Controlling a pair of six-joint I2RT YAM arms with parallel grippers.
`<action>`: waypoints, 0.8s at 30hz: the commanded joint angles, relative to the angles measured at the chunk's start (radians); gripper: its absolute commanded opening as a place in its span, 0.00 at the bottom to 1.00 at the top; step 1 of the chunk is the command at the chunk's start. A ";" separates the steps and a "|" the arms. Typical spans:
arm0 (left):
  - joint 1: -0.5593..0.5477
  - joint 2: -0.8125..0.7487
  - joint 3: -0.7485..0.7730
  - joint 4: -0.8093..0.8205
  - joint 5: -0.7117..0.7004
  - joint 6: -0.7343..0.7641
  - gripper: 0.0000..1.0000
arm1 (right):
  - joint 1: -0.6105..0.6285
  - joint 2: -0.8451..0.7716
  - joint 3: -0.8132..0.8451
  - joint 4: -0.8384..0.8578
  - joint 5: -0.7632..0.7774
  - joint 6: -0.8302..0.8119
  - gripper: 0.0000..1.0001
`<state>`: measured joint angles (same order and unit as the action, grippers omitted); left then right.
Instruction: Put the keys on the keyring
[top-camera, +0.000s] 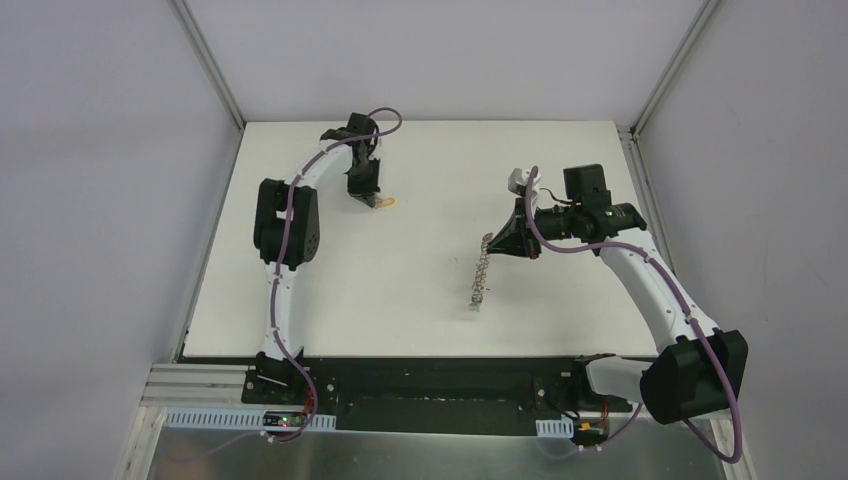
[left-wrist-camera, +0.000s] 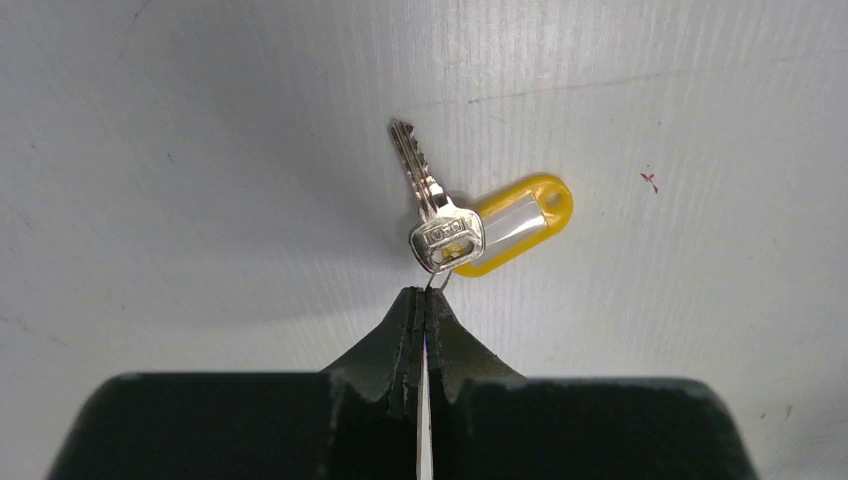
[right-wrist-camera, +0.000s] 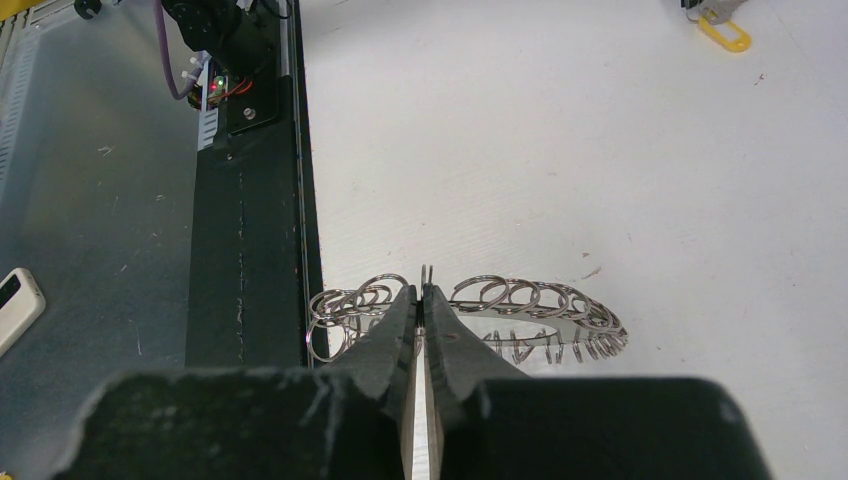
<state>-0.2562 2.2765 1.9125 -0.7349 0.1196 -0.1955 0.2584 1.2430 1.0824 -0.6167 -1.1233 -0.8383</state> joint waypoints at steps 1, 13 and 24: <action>-0.006 -0.123 -0.037 0.039 0.045 0.059 0.00 | -0.007 -0.007 0.005 0.024 -0.058 0.007 0.05; -0.009 -0.285 -0.209 0.139 0.249 0.161 0.00 | -0.005 0.002 0.002 0.053 -0.071 0.042 0.05; -0.072 -0.360 -0.374 0.155 0.358 0.240 0.00 | -0.005 0.020 -0.001 0.056 -0.067 0.042 0.05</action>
<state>-0.2970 1.9903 1.5833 -0.6006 0.3908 -0.0116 0.2584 1.2606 1.0824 -0.5869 -1.1385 -0.8024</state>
